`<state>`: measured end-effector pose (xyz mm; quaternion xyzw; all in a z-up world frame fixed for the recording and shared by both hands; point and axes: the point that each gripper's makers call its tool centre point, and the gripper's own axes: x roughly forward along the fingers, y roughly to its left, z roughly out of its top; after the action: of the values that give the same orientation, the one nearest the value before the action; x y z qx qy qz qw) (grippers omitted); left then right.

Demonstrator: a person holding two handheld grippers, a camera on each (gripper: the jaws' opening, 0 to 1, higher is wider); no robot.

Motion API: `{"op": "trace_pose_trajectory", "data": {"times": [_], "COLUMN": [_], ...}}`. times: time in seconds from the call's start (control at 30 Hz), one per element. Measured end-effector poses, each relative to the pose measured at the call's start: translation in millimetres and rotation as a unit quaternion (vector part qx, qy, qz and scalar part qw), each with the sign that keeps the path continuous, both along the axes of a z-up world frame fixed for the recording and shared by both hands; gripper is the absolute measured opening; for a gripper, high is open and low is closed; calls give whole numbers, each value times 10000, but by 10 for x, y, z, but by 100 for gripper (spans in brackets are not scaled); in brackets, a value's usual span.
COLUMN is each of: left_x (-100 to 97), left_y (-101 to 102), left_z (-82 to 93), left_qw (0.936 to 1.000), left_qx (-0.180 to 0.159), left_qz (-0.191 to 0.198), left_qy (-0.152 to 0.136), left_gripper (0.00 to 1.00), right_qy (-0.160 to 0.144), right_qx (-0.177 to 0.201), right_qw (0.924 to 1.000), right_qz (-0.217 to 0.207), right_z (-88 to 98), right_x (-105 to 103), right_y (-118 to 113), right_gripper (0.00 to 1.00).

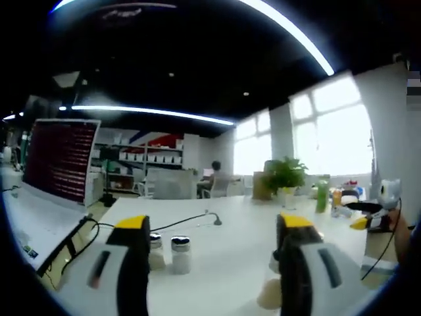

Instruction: Rotate the seasoning bottle until the label or dispensing opening points toward the visible target arrow and the bottle remains upright within the marked orientation range

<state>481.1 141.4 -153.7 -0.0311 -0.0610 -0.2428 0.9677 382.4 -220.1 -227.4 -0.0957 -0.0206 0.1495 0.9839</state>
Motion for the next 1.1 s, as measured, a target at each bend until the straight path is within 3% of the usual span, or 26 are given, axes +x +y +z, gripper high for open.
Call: {"op": "trace_pose_trajectory", "data": {"times": [0.1,0.3,0.4,0.47,0.53,0.7,0.93,1.1], "left_x": [54,235,337,440,544,755,1011,1163], "left_y": [-52,-113,-180,-188,-209,-255,-360,-327], "left_z": [-22,26,20,-62,-160,-418,-671,-809], "left_qw": [9999,9993,9989,9994,9997,9994,9992,9993], "left_qx": [-40,-223,-135,7,71,125,179,262], "left_qz": [-114,-255,-333,-248,-231,-240,-284,-190], "left_qy": [51,-160,-314,-223,-88,198,219,189], "left_gripper": [85,84,79,77,77,77,77,77], "right_qy": [-30,-85,-122,-154,-84,90,97,-29], "right_qx": [151,145,133,175,473,559,407,373], "right_qw": [9998,9998,9998,9997,9988,9982,9986,9984], "right_qz": [88,83,61,54,119,216,320,425], "right_z": [21,37,53,57,52,-10,-20,41], "right_x": [-2,-14,-21,-14,-14,-23,-48,-79], "right_y": [9,-8,-13,-7,8,21,66,144], "right_gripper": [83,82,79,80,80,78,82,83]}}
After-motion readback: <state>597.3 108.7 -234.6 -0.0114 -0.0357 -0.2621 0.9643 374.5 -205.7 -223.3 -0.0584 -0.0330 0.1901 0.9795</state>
